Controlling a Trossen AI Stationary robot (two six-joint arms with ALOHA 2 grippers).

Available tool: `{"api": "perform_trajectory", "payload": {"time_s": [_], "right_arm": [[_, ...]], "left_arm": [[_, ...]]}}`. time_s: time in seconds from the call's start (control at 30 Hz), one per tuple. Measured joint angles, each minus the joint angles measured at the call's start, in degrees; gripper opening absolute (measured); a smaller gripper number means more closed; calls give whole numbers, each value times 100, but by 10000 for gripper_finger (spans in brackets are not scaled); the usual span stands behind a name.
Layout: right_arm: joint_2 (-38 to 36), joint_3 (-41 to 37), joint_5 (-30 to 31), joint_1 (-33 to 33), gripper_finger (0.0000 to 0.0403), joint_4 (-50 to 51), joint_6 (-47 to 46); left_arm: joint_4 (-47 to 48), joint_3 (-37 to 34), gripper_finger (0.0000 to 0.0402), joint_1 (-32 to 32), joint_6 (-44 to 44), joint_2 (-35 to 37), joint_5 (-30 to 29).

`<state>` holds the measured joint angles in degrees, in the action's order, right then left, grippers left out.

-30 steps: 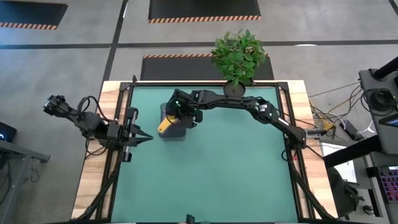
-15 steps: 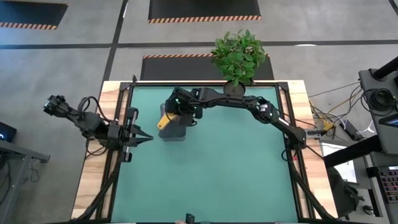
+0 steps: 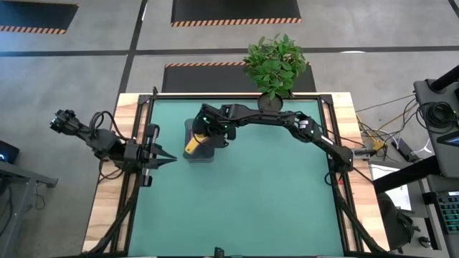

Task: Nest measuring cups in basket
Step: Put the stacked measuring cups into the black bin

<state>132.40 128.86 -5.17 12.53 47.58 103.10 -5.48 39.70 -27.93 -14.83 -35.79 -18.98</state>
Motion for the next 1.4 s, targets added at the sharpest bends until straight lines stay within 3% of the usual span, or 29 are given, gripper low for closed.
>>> {"api": "perform_trajectory", "payload": {"time_s": [1.4], "right_arm": [[0,-241,-133,0,119,-150,-45]], "left_arm": [[-2,0,0,1,-70,0,0]]}}
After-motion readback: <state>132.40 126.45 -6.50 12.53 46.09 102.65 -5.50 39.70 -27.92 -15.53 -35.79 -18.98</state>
